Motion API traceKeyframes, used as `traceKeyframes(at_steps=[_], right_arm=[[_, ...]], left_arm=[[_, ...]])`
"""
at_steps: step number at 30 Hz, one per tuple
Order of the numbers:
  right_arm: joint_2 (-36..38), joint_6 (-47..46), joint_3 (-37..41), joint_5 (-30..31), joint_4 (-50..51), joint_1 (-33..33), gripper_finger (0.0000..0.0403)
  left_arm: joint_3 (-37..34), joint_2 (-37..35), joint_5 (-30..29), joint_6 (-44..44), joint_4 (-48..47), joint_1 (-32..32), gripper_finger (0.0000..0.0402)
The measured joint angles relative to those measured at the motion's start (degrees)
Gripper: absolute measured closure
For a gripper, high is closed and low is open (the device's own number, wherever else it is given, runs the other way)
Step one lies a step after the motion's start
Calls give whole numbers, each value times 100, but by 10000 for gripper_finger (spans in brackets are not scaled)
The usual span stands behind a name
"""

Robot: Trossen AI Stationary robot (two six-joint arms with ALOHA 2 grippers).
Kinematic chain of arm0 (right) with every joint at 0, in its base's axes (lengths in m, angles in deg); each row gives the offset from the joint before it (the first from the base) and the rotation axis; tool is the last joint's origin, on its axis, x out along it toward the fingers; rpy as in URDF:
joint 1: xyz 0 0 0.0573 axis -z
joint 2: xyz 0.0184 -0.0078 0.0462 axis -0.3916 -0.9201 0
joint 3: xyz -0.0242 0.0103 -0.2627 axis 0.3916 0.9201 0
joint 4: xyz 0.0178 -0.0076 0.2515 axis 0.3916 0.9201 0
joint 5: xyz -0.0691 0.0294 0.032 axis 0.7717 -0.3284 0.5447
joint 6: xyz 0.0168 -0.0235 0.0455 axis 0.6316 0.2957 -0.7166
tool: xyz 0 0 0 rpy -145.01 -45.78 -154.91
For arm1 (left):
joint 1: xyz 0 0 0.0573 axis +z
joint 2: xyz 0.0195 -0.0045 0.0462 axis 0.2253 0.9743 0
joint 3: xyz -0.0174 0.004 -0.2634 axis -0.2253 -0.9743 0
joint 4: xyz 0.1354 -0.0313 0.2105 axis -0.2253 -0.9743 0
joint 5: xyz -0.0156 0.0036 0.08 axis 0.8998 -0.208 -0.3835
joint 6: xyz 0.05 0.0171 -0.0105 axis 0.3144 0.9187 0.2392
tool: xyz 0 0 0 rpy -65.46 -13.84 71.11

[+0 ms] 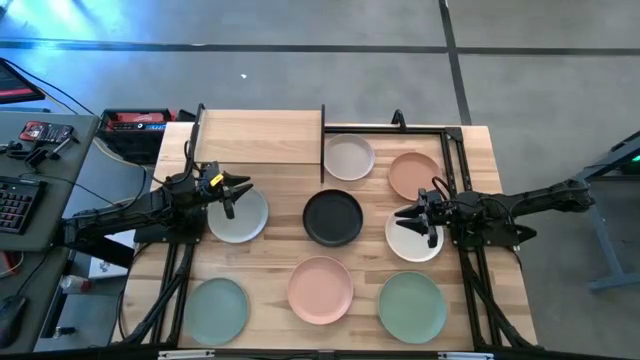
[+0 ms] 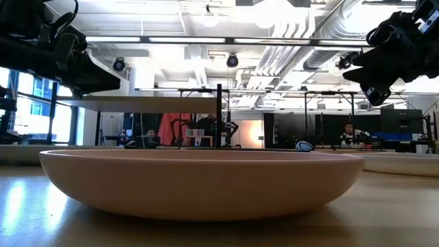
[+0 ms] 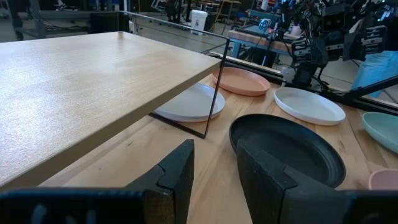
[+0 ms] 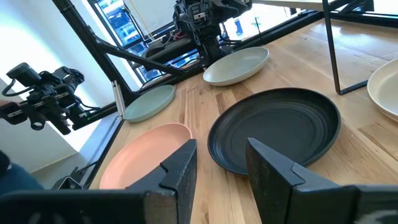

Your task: Place and stack plates onto a shelf

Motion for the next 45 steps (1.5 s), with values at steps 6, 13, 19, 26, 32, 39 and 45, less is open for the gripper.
traceKeyframes(at_steps=[6,13,19,26,32,39,45], right_arm=[[1,0,0,-2,0,1,281],[2,0,1,1,0,1,281],[1,-29,1,2,0,0,281],[2,-672,0,3,-20,0,281],[1,-1434,1,132,-20,-1,281],[0,-1843,-1,639,-20,1,281],[-1,-1995,0,1027,-86,-1,281]], left_arm=[[-1,2,2,1,2,0,291],[0,2,2,-64,4,0,291],[-1,1,2,-1174,4,1,291],[1,0,2,-1648,5,0,291],[1,1,2,-1650,54,1,291],[1,2,1,-1650,52,0,291],[1,2,0,-1650,48,2,291]])
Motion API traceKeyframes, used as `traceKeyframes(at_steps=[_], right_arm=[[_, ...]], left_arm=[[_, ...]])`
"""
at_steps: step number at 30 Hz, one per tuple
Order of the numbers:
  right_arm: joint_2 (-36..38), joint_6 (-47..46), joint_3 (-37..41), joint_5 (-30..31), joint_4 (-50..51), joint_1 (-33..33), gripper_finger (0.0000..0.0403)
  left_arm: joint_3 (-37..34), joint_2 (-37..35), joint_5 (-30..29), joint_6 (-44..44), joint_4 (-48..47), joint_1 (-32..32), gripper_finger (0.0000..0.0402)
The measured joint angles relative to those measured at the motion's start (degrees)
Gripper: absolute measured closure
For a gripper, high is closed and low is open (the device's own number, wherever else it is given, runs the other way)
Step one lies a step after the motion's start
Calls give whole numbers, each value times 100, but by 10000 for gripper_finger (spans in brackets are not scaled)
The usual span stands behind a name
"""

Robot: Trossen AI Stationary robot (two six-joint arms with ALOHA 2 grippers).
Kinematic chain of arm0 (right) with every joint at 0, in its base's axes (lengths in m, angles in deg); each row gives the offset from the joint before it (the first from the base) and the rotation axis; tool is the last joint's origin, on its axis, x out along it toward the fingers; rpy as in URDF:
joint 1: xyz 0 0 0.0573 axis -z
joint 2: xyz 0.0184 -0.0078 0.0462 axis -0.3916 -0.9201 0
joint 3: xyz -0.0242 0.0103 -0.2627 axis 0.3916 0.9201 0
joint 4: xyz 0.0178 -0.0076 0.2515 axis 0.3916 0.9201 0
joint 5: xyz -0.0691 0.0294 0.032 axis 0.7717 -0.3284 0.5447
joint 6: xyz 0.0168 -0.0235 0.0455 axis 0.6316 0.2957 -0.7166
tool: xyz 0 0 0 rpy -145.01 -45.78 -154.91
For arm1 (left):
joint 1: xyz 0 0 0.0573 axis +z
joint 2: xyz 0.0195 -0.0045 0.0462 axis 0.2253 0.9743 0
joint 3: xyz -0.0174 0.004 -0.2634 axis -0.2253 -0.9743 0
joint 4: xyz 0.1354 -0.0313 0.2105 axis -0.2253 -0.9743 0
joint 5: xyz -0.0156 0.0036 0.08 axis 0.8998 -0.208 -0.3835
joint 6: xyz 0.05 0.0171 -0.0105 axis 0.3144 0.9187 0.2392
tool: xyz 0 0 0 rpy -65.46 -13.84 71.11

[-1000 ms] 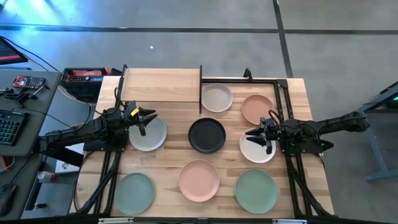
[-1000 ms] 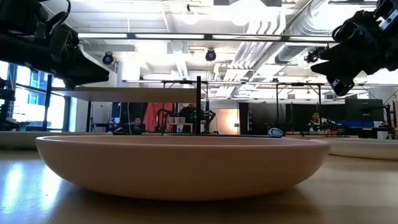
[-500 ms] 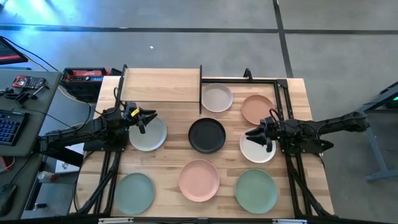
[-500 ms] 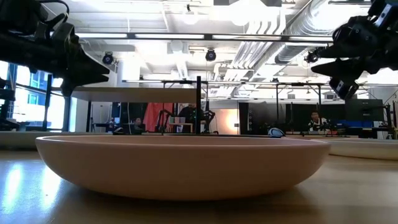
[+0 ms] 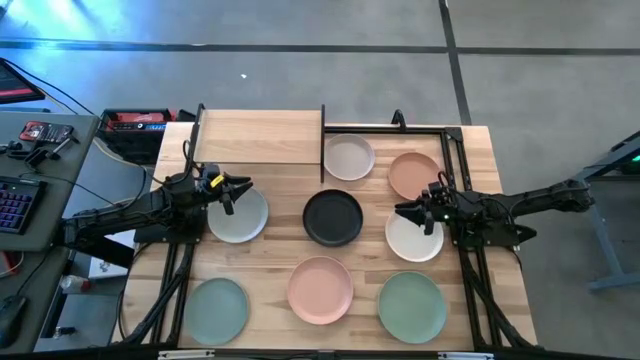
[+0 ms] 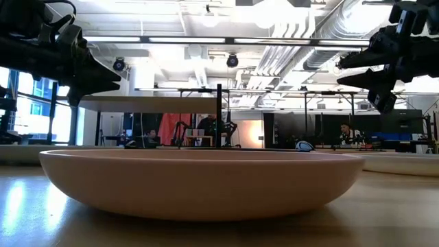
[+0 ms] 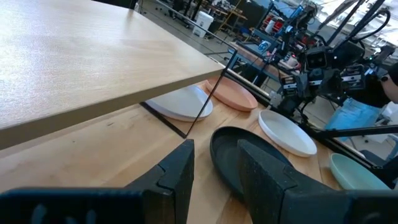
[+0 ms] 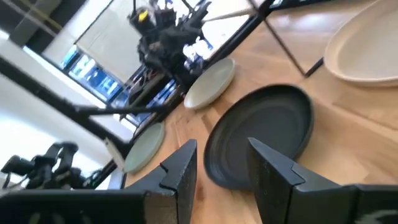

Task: Place and stack plates onto a shelf
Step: Put the black plate on the shelf

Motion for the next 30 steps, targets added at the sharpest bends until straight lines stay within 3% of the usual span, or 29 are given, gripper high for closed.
traceKeyframes(at_steps=[7,14,16,21,30], right_arm=[[0,172,-1,740,-983,2,281],[2,1624,-20,1101,-3037,7,281],[1,2060,-189,1127,-3204,7,281],[-195,3009,-1101,1146,-2619,7,281],[-1468,3806,-3372,1226,38,7,281]], left_arm=[[-1,0,0,0,-2,-2,291],[0,0,0,0,-2,-2,291],[0,-1,-1,0,-2,-2,291],[-2,0,-3,0,-3,-1,291],[0,-2,-13,52,-4,-2,291]])
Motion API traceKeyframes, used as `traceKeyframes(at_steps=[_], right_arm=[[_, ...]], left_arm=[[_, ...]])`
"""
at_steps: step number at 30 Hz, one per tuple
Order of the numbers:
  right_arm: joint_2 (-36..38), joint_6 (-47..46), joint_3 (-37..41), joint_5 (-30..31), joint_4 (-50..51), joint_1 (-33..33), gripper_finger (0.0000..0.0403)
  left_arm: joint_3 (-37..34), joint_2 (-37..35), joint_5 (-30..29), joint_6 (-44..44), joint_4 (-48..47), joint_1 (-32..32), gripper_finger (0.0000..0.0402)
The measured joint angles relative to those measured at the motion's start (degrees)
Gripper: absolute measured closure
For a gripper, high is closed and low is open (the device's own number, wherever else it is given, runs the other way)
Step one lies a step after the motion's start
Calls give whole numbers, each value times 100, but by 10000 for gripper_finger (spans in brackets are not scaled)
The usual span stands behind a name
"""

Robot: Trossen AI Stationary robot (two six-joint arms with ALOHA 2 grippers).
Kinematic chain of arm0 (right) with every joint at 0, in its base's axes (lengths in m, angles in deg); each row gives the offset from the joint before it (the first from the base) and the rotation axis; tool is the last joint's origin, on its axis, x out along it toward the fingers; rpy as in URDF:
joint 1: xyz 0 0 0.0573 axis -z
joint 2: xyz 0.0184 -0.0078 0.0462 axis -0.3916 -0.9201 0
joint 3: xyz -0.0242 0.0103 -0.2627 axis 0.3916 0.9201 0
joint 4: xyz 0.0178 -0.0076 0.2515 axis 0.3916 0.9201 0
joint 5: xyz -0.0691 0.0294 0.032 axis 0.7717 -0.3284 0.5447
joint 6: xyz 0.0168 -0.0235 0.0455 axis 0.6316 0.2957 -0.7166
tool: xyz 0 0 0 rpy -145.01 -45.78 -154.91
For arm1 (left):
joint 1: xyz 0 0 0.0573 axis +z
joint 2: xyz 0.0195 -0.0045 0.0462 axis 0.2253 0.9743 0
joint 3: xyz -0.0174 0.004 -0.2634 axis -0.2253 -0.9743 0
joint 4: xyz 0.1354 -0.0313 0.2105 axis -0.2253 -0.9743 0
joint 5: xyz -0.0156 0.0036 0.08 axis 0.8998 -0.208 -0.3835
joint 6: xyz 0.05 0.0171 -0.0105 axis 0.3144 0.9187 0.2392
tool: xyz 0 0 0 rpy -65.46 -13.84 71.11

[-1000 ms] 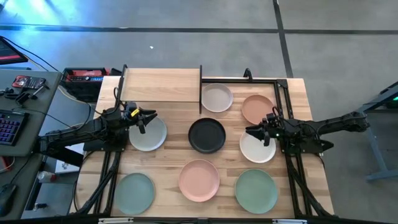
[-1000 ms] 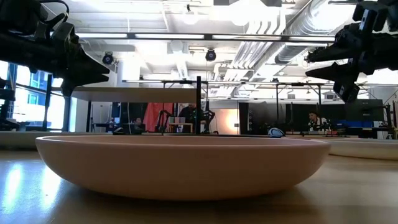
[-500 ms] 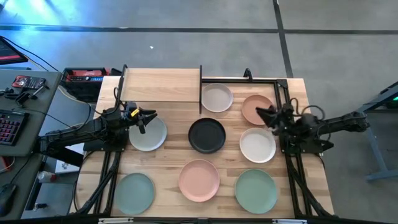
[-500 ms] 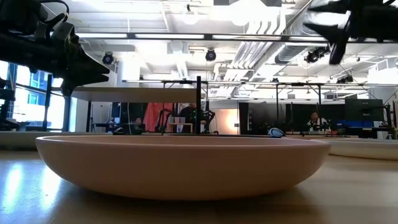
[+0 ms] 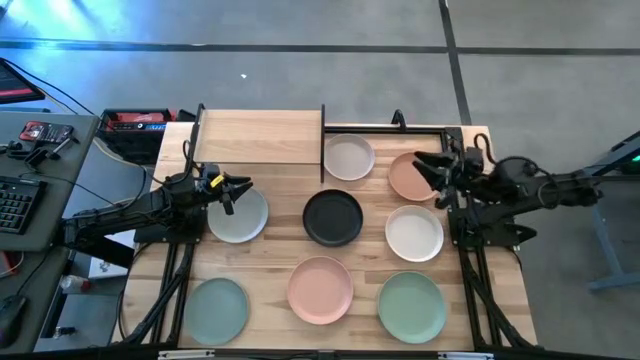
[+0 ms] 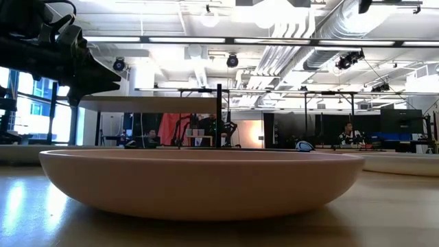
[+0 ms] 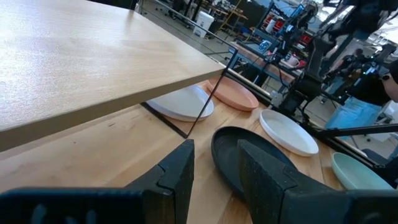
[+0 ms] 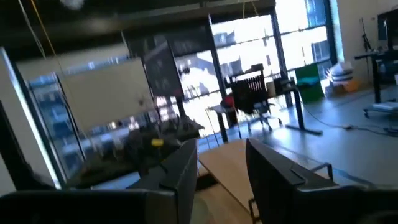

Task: Place and stack plates onto a shelf
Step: Put the black plate on the shelf

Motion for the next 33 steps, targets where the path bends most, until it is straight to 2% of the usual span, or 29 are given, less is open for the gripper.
traceKeyframes(at_steps=[5,11,23,29,33], right_arm=[[-921,43,-875,-229,1175,0,281],[-1838,43,-1332,-640,1984,0,281],[-3282,43,-1360,-1394,2048,0,281],[-3869,43,-1360,-2067,2050,2,281],[-4195,95,-1362,-2292,2040,0,281]], left_arm=[[0,2,0,4,-2,2,291],[0,2,0,2,-2,2,291],[-2,2,-234,0,-4,0,291],[0,1,-237,48,-16,1,291],[0,2,-235,48,-22,0,291]])
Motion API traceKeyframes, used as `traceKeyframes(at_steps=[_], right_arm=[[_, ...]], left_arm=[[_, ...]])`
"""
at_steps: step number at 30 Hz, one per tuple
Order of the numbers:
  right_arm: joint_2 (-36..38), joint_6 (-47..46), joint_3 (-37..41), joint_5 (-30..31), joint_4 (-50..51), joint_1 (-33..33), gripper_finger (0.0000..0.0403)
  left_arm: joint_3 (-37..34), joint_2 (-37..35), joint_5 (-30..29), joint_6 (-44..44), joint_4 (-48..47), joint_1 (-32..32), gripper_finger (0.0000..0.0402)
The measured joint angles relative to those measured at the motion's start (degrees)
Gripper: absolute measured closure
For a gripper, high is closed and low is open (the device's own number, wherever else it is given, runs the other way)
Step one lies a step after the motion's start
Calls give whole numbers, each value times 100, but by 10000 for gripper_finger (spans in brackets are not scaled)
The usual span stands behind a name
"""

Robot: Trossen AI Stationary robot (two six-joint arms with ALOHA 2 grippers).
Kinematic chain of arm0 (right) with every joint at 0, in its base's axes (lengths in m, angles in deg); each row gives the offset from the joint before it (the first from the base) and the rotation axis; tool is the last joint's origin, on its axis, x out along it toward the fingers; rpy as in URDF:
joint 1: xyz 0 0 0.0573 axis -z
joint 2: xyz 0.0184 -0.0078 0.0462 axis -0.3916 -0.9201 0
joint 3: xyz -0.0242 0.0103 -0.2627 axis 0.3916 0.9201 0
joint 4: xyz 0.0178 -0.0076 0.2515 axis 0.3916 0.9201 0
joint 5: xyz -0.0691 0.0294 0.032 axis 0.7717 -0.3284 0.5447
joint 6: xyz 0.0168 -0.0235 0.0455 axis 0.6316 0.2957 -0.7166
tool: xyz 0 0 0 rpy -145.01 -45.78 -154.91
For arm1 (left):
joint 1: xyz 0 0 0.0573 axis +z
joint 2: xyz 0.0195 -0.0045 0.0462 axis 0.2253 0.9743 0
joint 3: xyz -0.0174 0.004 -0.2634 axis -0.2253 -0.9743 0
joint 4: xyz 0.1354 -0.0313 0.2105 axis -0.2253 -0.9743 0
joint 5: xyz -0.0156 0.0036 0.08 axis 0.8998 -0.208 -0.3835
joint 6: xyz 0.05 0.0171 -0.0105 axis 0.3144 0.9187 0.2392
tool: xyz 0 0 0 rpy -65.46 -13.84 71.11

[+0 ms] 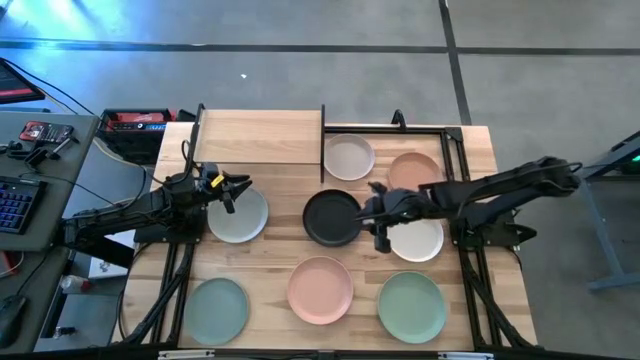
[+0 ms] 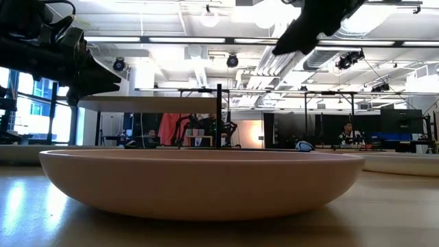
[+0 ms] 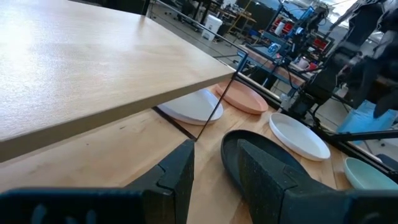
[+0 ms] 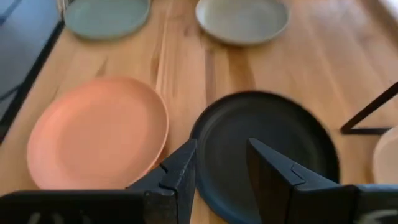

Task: Place and stack plates onto a shelf
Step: Put the black plate on the shelf

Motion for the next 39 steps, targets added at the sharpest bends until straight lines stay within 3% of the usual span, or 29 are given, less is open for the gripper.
traceKeyframes(at_steps=[18,39], right_arm=[[-1649,-413,0,-13,-995,-75,281],[-2537,-248,0,-225,-1287,-275,281]], left_arm=[[0,0,55,3,-4,0,291],[-1,0,58,-2,-4,0,291]])
